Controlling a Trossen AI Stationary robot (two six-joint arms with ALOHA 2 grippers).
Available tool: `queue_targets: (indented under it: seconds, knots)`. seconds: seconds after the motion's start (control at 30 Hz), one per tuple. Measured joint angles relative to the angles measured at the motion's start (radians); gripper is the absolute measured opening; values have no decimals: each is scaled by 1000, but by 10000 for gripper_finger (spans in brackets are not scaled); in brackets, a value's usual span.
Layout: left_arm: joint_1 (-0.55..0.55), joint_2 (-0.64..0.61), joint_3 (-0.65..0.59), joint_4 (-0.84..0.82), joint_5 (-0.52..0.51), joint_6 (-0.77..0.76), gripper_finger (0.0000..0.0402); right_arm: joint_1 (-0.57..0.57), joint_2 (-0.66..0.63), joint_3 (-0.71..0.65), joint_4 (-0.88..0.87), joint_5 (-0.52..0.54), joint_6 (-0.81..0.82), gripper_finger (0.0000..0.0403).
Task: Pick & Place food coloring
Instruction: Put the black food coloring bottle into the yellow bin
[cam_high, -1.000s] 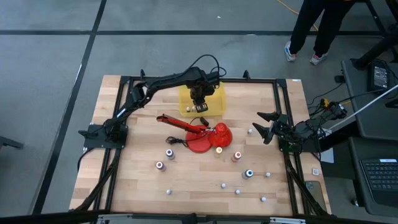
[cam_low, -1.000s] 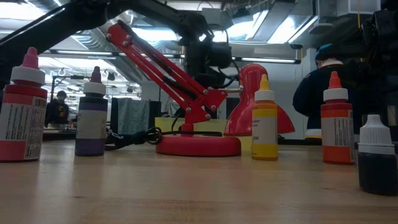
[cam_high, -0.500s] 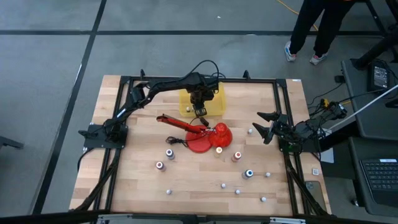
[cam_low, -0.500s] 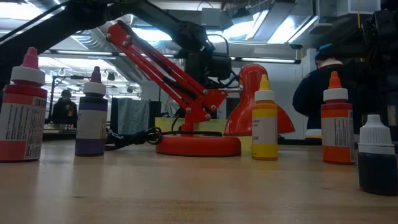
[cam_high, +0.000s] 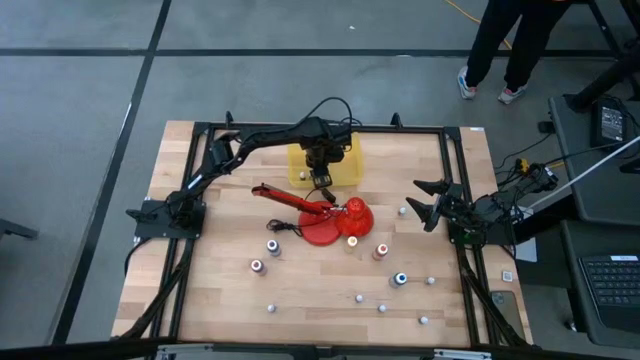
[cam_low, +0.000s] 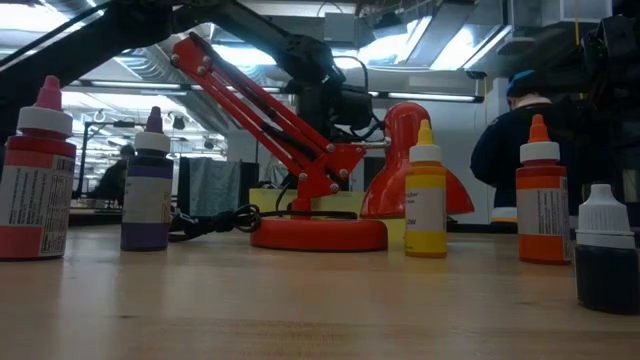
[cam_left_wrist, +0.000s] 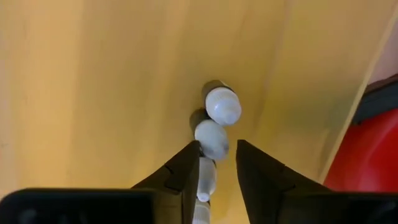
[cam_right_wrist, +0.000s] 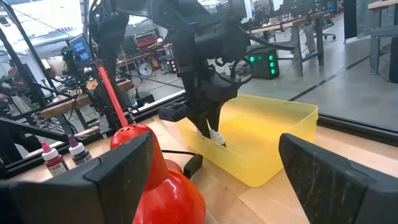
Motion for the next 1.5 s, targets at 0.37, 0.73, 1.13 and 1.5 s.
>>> queue_targets:
  seconds: [0.37, 0.73, 1.13, 1.5]
  knots:
    - [15, -67, 2, -13, -23, -8, 120, 0, 0, 0, 0, 0, 0, 347]
    - [15, -268, 2, -14, -24, -19, 164, 0, 0, 0, 0, 0, 0, 347]
    - [-241, -478, 2, -97, -21, -64, 287, 0, 0, 0, 0, 0, 0, 347]
    - [-652, -504, 2, -203, -104, -159, 277, 0, 0, 0, 0, 0, 0, 347]
